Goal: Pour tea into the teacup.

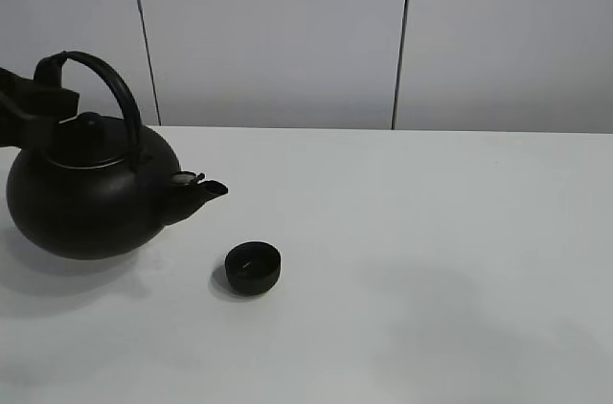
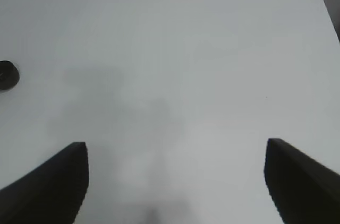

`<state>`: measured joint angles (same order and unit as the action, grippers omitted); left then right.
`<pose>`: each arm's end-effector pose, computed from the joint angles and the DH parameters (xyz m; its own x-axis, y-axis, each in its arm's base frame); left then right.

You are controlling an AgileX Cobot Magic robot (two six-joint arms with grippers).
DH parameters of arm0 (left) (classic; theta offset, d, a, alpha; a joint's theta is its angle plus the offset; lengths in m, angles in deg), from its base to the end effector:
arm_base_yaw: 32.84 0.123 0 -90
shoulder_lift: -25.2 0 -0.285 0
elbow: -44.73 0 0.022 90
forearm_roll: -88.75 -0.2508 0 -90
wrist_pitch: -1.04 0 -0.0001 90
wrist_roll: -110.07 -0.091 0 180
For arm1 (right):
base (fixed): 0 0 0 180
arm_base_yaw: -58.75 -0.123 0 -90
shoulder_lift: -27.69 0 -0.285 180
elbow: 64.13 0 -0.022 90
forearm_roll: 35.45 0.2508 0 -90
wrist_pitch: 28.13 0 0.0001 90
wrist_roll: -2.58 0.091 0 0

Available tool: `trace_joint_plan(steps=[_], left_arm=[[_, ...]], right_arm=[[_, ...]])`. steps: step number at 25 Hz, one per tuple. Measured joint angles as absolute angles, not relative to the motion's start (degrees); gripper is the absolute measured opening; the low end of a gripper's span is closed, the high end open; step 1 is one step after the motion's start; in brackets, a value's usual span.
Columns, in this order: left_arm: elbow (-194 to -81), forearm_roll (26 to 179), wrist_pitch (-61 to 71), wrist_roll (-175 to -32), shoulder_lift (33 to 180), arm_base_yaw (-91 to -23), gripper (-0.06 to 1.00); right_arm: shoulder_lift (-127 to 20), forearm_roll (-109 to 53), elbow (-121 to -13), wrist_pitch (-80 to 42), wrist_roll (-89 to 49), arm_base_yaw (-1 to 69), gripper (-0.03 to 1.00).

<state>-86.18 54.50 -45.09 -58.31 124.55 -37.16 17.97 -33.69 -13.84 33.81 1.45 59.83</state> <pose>0.2720 -0.0575 0.1766 -0.1883 0.2304 -0.9547 0.5131 0.8520 0.1044 0.0025 0.0024 0.2673 -0.5289 0.0047 -0.8487 -0.0069 0.9999 0.0099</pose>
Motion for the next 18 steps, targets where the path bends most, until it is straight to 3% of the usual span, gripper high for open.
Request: trace_joint_plan(steps=[18], left_arm=[[-86.4,58.0,-42.1,-58.3,124.5,-37.2,0.14]], right_arm=[[18.0,-33.7,-13.8,33.8,1.5,59.8,0.62]])
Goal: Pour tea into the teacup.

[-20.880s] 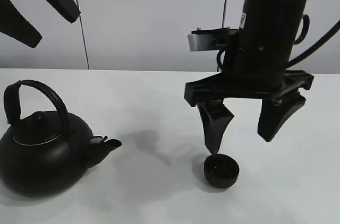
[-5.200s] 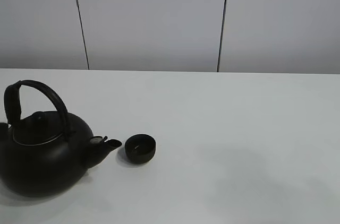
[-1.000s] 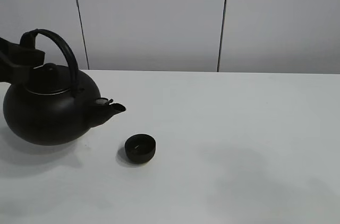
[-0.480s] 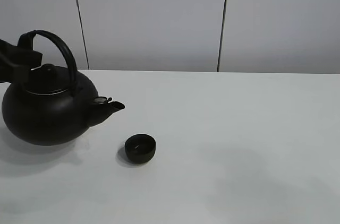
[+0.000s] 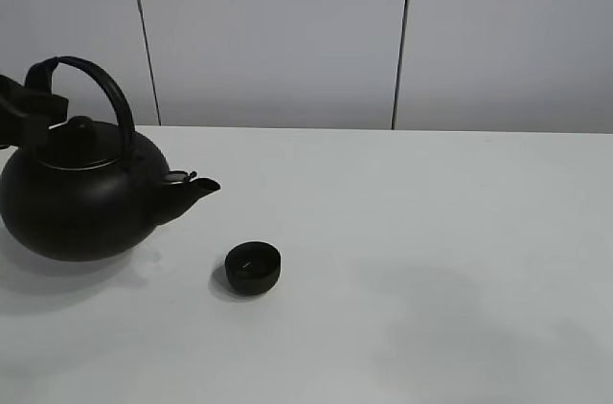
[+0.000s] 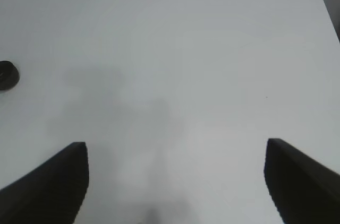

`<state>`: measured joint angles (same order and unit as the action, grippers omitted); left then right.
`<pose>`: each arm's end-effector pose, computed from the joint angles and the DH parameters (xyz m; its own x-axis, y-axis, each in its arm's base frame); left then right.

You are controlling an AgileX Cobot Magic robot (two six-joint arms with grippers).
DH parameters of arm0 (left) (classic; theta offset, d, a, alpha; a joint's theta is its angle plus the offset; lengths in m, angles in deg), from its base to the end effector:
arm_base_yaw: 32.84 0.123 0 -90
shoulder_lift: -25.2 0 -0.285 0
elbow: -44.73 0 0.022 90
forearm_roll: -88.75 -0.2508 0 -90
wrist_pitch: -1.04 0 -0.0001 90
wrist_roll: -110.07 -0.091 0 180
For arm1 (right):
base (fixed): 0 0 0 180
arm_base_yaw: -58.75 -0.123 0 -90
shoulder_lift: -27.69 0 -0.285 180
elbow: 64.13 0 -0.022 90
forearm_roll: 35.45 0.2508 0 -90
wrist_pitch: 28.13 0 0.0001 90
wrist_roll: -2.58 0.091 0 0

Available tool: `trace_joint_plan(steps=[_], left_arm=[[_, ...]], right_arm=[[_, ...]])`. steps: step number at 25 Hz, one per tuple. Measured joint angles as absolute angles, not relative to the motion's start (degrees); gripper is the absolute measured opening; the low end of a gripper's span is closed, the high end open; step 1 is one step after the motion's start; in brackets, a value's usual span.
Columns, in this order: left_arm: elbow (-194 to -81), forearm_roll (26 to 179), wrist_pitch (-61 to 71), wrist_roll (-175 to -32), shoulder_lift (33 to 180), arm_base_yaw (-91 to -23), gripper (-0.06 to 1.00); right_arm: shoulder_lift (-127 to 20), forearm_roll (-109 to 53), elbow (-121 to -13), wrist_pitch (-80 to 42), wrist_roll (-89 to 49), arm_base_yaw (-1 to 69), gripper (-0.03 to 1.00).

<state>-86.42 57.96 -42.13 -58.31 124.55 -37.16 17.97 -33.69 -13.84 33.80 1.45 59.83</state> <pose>0.2744 -0.0527 0.1743 -0.2408 0.2114 -0.9473 0.4594 0.8845 0.0806 0.0025 0.0024 0.2673 -0.5287 0.0047 -0.8488 -0.0069 0.9999 0.0099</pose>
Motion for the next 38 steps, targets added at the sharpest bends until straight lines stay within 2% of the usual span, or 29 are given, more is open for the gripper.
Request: trace_joint_plan(steps=[11,29,38], left_arm=[[-86.8,61.9,-41.7,-59.6,125.6,-40.0,0.14],[-87.1,63.1,-42.8,-63.6,128.8,-40.1,0.14],[-90.7,63.3,-41.1,-64.3,128.8,-43.8,0.14]], right_arm=[[18.0,-33.7,-13.8,33.8,1.5,59.8,0.62],[18.0,-33.7,-13.8,33.8,1.5,59.8,0.62],[18.0,-33.7,-13.8,33.8,1.5,59.8,0.62]])
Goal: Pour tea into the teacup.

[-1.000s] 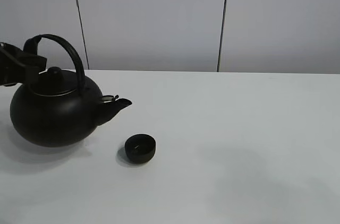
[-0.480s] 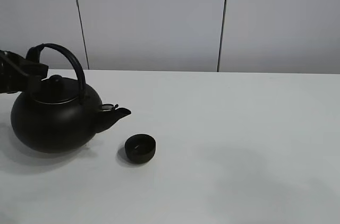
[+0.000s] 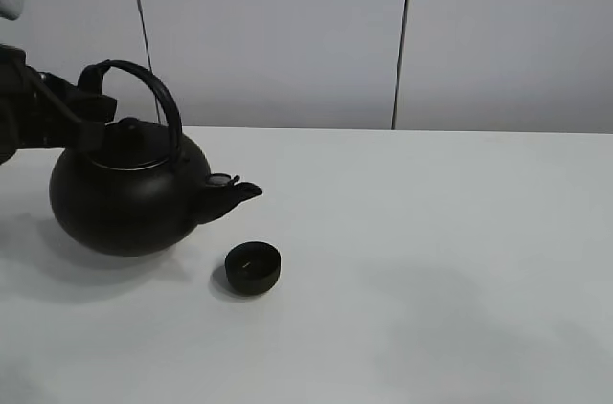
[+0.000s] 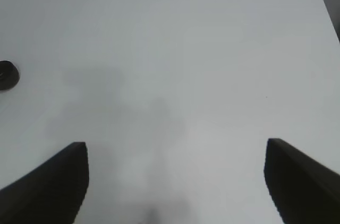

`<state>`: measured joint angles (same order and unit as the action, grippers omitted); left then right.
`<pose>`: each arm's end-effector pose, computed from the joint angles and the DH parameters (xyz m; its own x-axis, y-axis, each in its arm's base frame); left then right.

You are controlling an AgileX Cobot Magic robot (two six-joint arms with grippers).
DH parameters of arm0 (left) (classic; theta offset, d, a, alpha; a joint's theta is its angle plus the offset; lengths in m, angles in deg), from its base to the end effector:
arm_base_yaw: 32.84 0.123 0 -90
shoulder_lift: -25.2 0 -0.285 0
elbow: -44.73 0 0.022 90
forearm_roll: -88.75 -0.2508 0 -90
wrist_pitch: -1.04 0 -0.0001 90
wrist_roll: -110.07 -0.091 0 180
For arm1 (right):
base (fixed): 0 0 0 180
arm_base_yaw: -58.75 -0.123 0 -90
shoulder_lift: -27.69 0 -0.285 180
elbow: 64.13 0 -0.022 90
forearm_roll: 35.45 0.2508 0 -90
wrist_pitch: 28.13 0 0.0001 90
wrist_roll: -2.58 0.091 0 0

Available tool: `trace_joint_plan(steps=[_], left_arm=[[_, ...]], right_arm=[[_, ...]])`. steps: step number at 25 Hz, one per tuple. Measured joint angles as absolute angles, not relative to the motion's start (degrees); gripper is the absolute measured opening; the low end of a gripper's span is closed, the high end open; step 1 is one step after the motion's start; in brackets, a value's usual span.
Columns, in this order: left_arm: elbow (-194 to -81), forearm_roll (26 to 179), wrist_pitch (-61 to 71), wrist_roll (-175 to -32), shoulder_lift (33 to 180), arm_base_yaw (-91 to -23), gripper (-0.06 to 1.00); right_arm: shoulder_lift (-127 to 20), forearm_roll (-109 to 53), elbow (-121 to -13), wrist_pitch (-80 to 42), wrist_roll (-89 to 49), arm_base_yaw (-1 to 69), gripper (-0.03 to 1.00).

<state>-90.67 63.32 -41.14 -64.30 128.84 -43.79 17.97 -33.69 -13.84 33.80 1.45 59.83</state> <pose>0.2899 -0.0828 0.1699 -0.2025 0.2715 -0.9409 0.5126 0.8480 0.1344 0.0025 0.0024 0.2673 -0.5287 0.0047 -0.8488 -0.0069 0.9999 0.0099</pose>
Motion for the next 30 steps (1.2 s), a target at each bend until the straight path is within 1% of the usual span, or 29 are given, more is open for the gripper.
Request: trace_joint_plan(steps=[16,30], left_arm=[[-91.1,63.6,-38.7,-64.4,128.8,-43.8,0.14],[-91.1,63.6,-38.2,-67.5,128.8,-43.8,0.14]], right_arm=[[18.0,-33.7,-13.8,33.8,1.5,59.8,0.62],[18.0,-33.7,-13.8,33.8,1.5,59.8,0.62]])
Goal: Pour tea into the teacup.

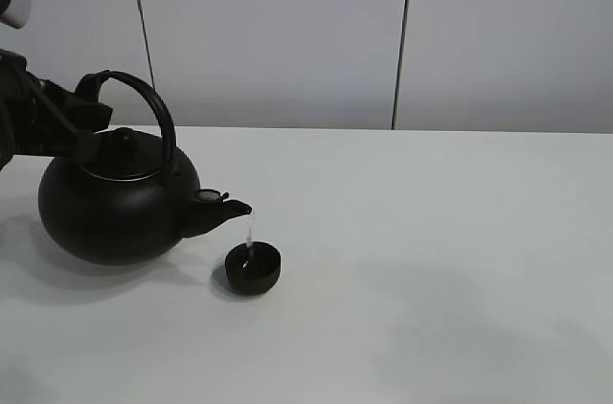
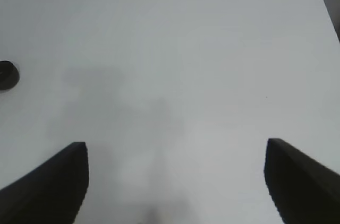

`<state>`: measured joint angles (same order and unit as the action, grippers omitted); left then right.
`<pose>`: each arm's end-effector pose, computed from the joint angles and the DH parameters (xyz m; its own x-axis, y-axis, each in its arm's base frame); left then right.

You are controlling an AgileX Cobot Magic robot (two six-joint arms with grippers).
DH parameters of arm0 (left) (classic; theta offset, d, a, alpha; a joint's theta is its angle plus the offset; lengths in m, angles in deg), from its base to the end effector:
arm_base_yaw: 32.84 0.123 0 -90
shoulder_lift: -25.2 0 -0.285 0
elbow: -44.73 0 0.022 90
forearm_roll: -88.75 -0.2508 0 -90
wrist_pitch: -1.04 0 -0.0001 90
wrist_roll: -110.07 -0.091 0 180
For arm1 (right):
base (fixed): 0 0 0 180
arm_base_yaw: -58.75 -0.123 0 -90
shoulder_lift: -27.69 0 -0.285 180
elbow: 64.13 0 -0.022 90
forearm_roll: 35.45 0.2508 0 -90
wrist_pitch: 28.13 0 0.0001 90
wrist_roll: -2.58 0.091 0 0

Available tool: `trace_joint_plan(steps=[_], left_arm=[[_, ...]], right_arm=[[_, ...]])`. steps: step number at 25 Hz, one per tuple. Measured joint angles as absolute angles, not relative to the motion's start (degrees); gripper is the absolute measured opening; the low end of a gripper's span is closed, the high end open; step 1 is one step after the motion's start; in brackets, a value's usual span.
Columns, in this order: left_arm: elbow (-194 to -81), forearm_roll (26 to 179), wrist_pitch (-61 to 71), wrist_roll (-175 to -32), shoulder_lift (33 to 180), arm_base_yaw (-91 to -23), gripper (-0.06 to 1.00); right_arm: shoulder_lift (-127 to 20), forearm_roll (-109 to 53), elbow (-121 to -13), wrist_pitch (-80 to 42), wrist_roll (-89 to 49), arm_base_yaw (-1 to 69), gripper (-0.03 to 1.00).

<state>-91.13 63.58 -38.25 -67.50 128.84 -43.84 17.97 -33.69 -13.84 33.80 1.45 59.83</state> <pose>0.2910 -0.0815 0.1676 -0.2096 0.3367 -0.9180 0.5175 0.8348 0.1880 0.0025 0.0024 0.2673 -0.5287 0.0047 -0.8488 -0.0069 0.9999 0.0099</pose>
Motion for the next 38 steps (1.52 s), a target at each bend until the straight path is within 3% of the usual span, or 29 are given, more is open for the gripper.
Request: trace_joint_plan(steps=[38], left_arm=[[-91.1,64.7,-37.5,-66.5,128.8,-43.8,0.14]], right_arm=[[18.0,-33.7,-13.8,33.8,1.5,59.8,0.62]])
